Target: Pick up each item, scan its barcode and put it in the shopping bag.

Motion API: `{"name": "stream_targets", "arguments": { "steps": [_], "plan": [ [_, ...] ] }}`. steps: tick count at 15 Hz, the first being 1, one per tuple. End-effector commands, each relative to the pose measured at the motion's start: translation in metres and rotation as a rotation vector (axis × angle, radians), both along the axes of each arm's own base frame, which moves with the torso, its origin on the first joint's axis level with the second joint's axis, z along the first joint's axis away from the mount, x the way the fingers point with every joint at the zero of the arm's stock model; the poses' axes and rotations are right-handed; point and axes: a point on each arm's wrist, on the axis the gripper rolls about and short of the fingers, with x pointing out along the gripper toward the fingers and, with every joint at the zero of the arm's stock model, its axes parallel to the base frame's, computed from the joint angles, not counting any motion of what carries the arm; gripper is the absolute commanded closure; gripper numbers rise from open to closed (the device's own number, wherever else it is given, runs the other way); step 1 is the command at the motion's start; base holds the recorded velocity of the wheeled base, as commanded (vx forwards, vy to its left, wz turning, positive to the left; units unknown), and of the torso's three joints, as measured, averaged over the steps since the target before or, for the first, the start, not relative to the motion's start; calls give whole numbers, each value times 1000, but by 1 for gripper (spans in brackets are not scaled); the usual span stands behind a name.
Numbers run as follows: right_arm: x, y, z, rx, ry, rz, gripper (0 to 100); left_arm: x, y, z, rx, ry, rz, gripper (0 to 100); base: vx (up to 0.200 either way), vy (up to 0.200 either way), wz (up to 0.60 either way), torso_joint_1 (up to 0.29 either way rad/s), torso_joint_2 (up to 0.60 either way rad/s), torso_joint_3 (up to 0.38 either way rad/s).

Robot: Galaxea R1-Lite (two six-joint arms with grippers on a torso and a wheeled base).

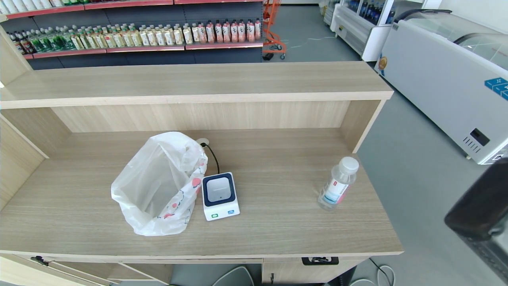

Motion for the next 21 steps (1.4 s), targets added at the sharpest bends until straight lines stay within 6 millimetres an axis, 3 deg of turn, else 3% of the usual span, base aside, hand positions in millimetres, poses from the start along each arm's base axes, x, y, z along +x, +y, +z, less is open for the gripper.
{"name": "stream_targets", "arguments": {
  "steps": [1, 4, 9, 21],
  "plan": [
    [-27, -12, 9, 52, -127, 3, 100, 0, 0, 0, 0, 0, 0, 0, 0, 0, 0, 0, 0, 0],
    [-42, -19, 7, 67, -186, 18, 100, 0, 0, 0, 0, 0, 0, 0, 0, 0, 0, 0, 0, 0],
    [-47, -21, -4, 61, -171, 29, 100, 0, 0, 0, 0, 0, 0, 0, 0, 0, 0, 0, 0, 0],
    [-38, -17, -8, 44, -124, 28, 100, 0, 0, 0, 0, 0, 0, 0, 0, 0, 0, 0, 0, 0]
  ]
}}
